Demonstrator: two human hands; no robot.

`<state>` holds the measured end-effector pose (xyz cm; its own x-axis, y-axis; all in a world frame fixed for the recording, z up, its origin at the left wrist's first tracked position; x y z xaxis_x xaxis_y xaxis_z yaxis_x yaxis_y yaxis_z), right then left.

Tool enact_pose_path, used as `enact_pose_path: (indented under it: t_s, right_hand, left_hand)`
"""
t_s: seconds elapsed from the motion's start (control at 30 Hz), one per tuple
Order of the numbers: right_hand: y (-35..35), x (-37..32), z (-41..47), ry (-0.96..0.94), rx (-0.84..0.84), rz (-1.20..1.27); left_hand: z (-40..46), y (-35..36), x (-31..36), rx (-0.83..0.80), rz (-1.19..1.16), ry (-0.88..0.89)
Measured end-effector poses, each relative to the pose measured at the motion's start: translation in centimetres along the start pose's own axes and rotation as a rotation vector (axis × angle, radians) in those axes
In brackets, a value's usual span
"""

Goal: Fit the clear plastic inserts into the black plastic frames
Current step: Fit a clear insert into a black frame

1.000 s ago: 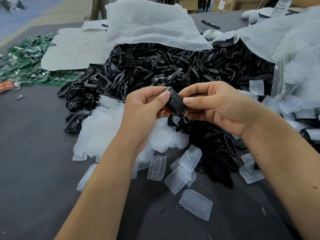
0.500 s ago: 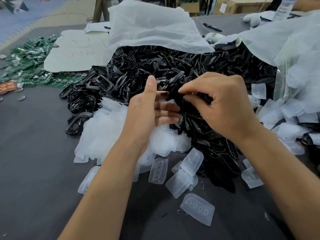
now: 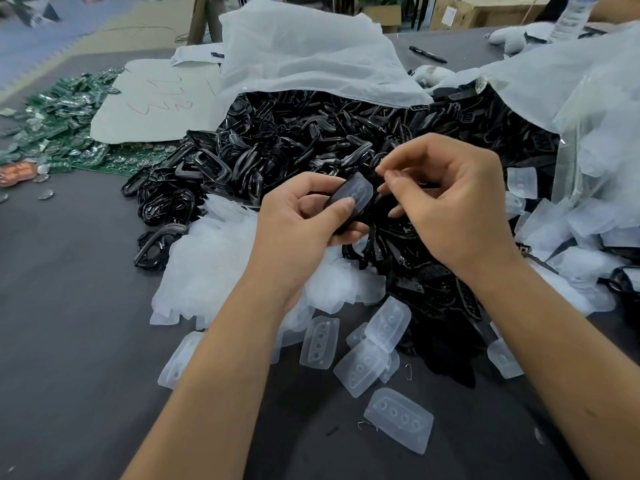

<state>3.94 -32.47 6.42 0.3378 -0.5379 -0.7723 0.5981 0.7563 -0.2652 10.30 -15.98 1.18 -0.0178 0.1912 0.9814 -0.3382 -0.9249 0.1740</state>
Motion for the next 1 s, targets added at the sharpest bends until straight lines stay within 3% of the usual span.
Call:
enact_pose_path:
  t_s: [0.13, 0.6, 1.0]
  right_hand:
    - [0.8, 0.1, -0.3, 0.01, -0.018, -0.044]
    - [2.9, 3.8, -1.6, 0.513, -0.101, 0.359]
    - [3.0, 3.6, -1.6, 0.493, -0.115, 0.343]
  left_hand:
    - [0.0, 0.1, 0.0, -0.011, 0.003, 0.013]
    - [-0.1, 0.3, 0.2, -0.072, -0.01, 0.033]
    - [-0.1, 0.5, 0.1, -0.088, 0.024, 0.044]
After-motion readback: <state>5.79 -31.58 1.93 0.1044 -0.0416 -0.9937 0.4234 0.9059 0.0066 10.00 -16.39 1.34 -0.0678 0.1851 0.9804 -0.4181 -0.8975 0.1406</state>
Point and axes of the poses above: each hand's wrist, its own z-axis towards the middle knuckle, its own y-axis out of the palm, x = y × z, the point moved 9 cm from there along z, towards the middle knuckle, and after that the axes turned 5 degrees about x, right-handed, at the moved point
